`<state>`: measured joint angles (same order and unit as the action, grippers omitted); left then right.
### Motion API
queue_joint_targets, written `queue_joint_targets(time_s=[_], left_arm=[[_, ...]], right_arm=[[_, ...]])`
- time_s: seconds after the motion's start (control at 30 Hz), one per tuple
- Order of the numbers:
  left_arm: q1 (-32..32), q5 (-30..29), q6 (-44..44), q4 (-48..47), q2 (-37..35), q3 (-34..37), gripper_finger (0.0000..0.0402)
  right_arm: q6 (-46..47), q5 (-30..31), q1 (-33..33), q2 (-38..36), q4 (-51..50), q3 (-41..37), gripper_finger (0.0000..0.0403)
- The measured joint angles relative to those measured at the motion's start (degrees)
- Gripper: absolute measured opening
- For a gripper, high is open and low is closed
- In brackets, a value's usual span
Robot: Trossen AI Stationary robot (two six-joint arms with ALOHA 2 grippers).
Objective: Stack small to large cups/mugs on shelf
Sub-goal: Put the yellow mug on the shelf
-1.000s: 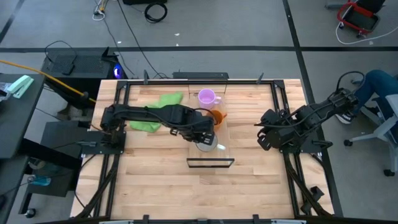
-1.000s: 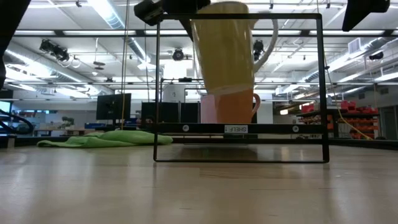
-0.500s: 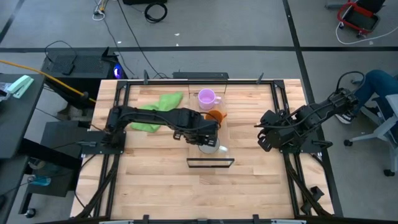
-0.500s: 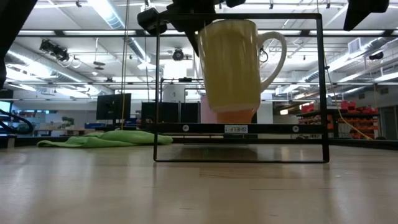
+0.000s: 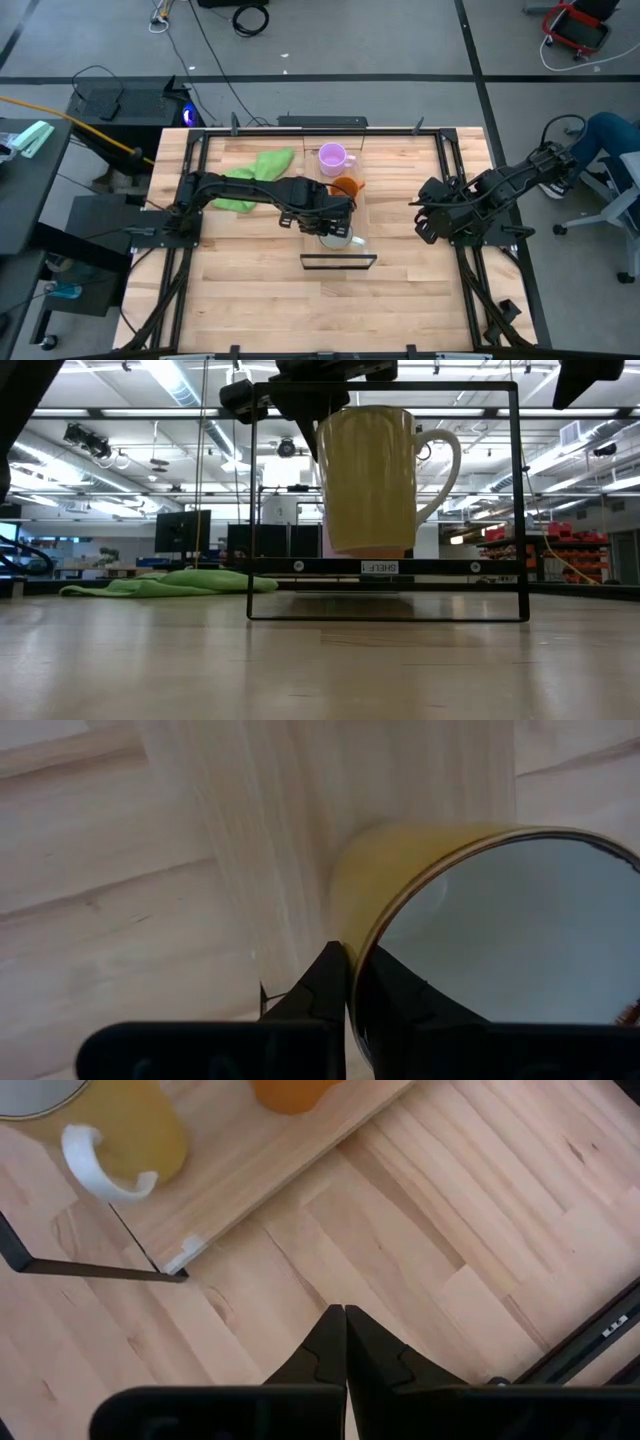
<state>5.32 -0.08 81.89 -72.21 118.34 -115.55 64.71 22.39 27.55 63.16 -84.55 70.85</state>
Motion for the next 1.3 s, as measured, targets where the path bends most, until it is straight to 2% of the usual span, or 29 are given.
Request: queue_joint_targets(time_s=[0.8,1.07,1.3], left_arm=[[0.0,0.31,-0.52,0.12,1.25,-0.07,0.0022],[0.02,0.53,-0.68,0.54,1.29,-0.05,0.0072],[0.0,0.55,-1.8,1.81,1.29,-0.02,0.0073]], right_arm=[[-0.2,0.02,0.0,0.02,0.33,0.0,0.0005],[-0.2,0.02,0.0,0.02,0.33,0.0,0.0009],[-0.22,0.02,0.0,0.02,0.31,0.0,0.0007]])
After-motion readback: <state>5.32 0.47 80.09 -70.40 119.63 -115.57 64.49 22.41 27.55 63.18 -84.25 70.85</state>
